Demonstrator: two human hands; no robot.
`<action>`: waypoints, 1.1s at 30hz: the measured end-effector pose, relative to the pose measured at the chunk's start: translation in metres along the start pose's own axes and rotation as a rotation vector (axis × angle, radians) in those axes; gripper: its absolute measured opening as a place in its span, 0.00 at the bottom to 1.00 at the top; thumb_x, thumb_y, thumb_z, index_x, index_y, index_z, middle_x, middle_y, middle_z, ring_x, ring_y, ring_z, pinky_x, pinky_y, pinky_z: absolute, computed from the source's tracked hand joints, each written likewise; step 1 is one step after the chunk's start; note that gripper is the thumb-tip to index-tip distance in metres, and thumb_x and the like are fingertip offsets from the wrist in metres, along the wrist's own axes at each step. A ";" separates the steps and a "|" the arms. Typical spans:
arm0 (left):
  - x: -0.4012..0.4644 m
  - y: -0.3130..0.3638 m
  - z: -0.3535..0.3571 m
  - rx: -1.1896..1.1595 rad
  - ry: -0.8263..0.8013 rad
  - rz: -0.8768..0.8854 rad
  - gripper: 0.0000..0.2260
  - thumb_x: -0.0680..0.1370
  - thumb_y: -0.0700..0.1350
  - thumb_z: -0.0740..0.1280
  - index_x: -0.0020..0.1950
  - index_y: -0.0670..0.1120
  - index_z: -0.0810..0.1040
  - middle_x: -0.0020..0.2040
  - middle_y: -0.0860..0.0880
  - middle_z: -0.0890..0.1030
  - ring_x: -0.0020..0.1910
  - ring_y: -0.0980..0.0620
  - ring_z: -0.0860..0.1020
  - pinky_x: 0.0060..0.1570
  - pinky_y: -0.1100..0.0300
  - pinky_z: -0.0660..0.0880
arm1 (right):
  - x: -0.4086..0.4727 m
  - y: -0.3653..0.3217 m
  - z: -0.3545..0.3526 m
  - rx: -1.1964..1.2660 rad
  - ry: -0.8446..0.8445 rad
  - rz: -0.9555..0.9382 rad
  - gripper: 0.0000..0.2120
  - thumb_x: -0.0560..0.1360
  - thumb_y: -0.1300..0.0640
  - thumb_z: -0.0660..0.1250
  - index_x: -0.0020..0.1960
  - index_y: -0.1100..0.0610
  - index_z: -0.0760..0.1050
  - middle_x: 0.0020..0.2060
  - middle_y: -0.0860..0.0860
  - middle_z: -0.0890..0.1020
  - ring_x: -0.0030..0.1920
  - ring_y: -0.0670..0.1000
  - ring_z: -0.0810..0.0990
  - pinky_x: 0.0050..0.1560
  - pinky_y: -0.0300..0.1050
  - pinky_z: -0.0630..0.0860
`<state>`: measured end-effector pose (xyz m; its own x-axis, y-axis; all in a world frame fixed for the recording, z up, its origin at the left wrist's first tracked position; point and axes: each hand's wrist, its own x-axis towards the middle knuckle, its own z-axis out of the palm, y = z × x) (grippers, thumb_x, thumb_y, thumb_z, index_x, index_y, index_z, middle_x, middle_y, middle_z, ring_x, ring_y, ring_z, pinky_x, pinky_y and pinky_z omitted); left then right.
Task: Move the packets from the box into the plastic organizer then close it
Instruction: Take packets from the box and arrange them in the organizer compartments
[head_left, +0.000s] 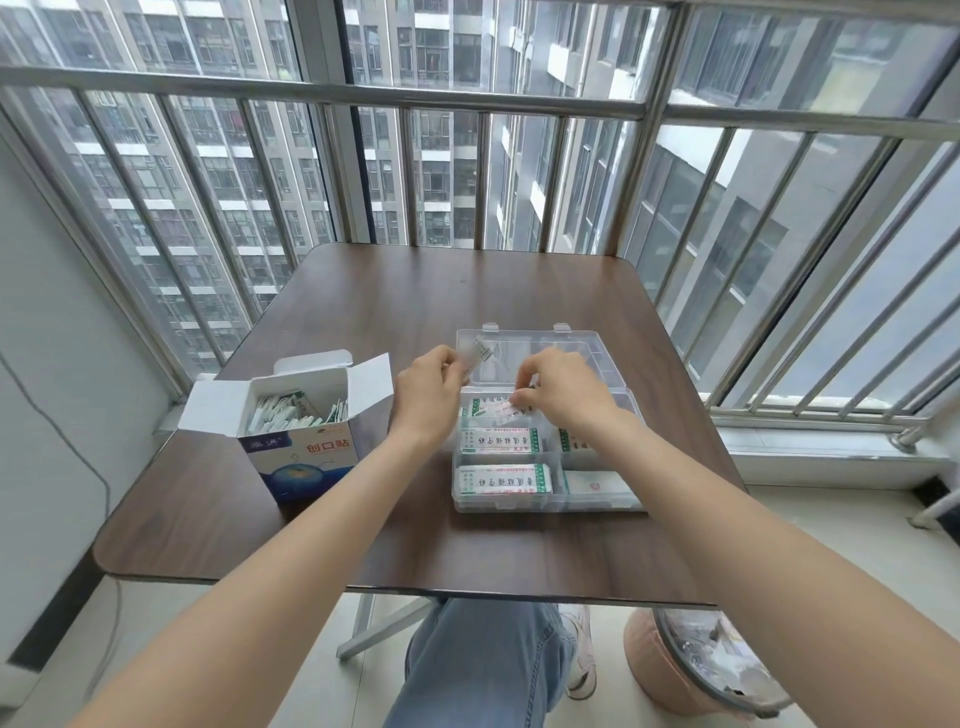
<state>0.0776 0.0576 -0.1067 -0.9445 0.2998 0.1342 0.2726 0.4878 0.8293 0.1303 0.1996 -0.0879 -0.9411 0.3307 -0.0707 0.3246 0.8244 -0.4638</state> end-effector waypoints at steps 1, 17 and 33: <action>0.000 0.000 0.001 0.006 0.003 0.001 0.09 0.81 0.44 0.60 0.51 0.43 0.78 0.44 0.46 0.82 0.43 0.45 0.78 0.45 0.52 0.75 | 0.000 -0.001 -0.001 -0.047 -0.012 -0.004 0.05 0.74 0.55 0.70 0.45 0.57 0.79 0.44 0.54 0.83 0.47 0.55 0.80 0.46 0.47 0.75; 0.002 0.003 -0.001 0.024 0.007 0.029 0.06 0.79 0.42 0.63 0.52 0.43 0.79 0.44 0.49 0.79 0.46 0.49 0.77 0.44 0.60 0.70 | 0.005 -0.015 0.018 -0.313 0.034 -0.127 0.07 0.76 0.57 0.67 0.52 0.57 0.80 0.49 0.54 0.82 0.51 0.56 0.80 0.47 0.49 0.75; 0.001 0.010 0.004 0.024 -0.160 0.101 0.04 0.76 0.40 0.67 0.50 0.44 0.80 0.44 0.48 0.81 0.44 0.52 0.78 0.43 0.67 0.69 | -0.006 0.009 -0.012 0.486 0.054 -0.033 0.02 0.74 0.62 0.69 0.45 0.57 0.80 0.33 0.49 0.81 0.30 0.44 0.75 0.34 0.33 0.71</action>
<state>0.0798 0.0663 -0.1005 -0.8712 0.4744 0.1265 0.3711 0.4676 0.8023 0.1397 0.2104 -0.0815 -0.9397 0.3420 -0.0085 0.2002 0.5294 -0.8244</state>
